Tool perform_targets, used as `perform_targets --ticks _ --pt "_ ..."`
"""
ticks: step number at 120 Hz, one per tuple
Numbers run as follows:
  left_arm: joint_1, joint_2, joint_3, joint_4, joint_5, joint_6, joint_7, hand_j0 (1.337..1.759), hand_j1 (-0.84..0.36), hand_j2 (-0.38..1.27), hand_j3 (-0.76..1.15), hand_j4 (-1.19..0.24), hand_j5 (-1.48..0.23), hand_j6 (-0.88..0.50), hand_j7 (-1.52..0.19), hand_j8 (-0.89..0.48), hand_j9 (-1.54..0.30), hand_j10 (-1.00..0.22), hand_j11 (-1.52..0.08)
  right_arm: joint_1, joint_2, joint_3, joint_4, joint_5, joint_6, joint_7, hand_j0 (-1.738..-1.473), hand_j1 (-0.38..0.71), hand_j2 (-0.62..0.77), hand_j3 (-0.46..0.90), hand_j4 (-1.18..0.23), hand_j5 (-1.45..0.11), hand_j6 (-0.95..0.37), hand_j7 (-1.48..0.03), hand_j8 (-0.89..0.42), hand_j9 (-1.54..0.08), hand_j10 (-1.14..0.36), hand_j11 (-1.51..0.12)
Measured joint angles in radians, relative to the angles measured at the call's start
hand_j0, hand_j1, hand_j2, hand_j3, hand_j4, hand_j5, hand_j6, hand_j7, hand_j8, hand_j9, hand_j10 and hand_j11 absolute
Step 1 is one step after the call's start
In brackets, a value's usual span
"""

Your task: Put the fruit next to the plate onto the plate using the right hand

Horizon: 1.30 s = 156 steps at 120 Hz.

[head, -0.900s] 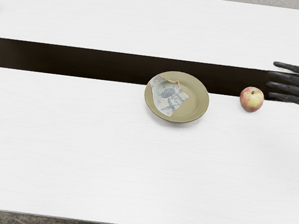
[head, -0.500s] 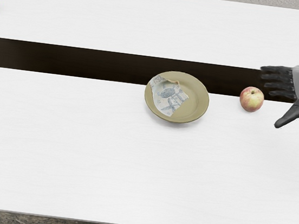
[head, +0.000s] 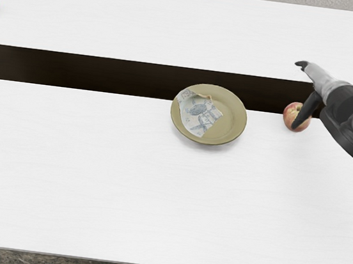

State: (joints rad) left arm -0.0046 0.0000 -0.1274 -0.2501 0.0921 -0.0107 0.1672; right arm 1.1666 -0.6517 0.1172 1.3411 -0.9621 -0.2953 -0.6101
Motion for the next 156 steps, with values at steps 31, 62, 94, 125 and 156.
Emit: perform_targets --ticks 31,62,94,125,156 --pt "0.0 0.0 0.0 0.0 0.0 0.0 0.0 1.658 0.34 0.0 0.0 -0.01 -0.01 -0.01 -0.01 -0.01 -0.01 -0.01 -0.01 -0.08 0.089 -0.097 -0.089 -0.035 -0.249 -0.001 -1.658 -0.26 -0.01 0.0 -0.08 -0.1 -0.08 -0.1 -0.08 -0.1 -0.08 -0.1" --pt "0.0 0.0 0.0 0.0 0.0 0.0 0.0 1.658 0.34 0.0 0.0 -0.01 -0.01 -0.01 -0.01 -0.01 -0.01 -0.01 -0.01 -0.107 0.169 -0.111 -0.178 -0.038 -0.287 -0.001 -1.658 -0.19 -0.02 0.0 -0.14 -0.17 -0.14 -0.17 -0.14 -0.17 -0.14 -0.17" --pt "0.0 0.0 0.0 0.0 0.0 0.0 0.0 1.658 0.34 0.0 0.0 -0.01 -0.01 -0.01 -0.01 -0.01 -0.01 -0.01 -0.01 -0.11 0.181 -0.111 -0.183 -0.028 -0.288 -0.001 -1.658 0.01 -0.06 0.0 -0.31 -0.4 -0.31 -0.39 -0.31 -0.39 -0.31 -0.39" --pt "0.0 0.0 0.0 0.0 0.0 0.0 0.0 1.658 0.34 0.0 0.0 -0.01 -0.01 -0.01 -0.01 -0.01 -0.01 -0.01 -0.01 -0.118 0.181 -0.11 -0.183 -0.037 -0.289 -0.001 -1.657 0.1 -0.06 0.0 -0.42 -0.47 -0.33 -0.5 -0.26 -0.49 -0.33 -0.49" --pt "0.0 0.0 0.0 0.0 0.0 0.0 0.0 1.658 0.34 0.0 0.0 -0.01 -0.01 -0.01 -0.01 -0.01 -0.01 -0.01 -0.01 -0.132 0.183 -0.109 -0.184 -0.052 -0.292 -0.002 -1.655 0.17 -0.05 0.0 -0.56 -0.49 -0.22 -0.6 -0.19 -0.56 -0.29 -0.57"
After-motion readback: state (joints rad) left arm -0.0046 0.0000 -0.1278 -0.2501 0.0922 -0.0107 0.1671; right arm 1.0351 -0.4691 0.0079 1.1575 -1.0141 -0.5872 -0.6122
